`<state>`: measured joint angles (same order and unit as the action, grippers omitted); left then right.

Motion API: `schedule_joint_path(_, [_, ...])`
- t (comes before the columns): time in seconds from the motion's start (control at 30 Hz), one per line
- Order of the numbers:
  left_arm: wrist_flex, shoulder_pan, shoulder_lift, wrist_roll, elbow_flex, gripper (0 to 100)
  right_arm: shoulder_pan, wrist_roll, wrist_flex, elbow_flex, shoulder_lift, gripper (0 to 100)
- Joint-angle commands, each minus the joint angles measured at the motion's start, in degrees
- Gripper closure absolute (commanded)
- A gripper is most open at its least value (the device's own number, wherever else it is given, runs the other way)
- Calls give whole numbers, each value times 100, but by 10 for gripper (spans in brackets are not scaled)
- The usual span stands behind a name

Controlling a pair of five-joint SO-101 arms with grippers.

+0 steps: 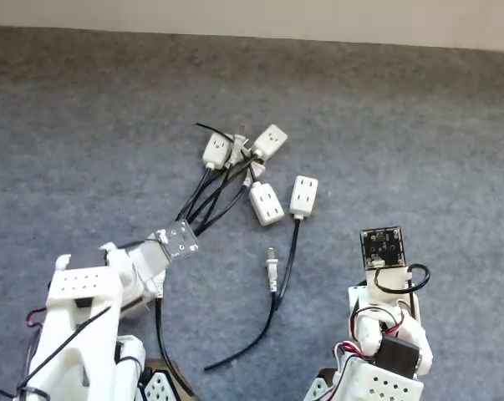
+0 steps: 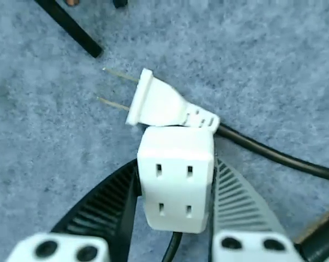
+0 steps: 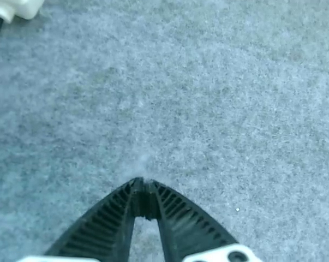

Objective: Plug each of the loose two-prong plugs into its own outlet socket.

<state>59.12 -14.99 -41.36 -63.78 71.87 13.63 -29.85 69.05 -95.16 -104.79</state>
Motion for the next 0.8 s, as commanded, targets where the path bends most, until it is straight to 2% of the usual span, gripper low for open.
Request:
schedule_joint_path(0.0, [1064,259,-66,18,-1191,995,48,-158,13,-857,-40,992])
schedule_joint_path(0.17, [2295,954,-31,62,-2624,995,48,-158,13,-857,-40,992])
schedule_joint_path(0.27, [2585,1684,-22,413,-2914,995,48,-158,13,-857,-40,992])
schedule_joint_path(0.4, [2435,2818,242,985,-2932,995,48,-158,13,-857,-40,992])
schedule_joint_path(0.53, [1705,3565,1420,1574,-2985,995,48,-149,13,-857,-40,992])
schedule_joint_path(0.67, [1160,3855,2765,1873,-3415,995,48,-149,13,-857,-40,992])
schedule_joint_path(0.77, [1108,3846,3538,1925,-3811,993,48,-141,13,-857,-40,992])
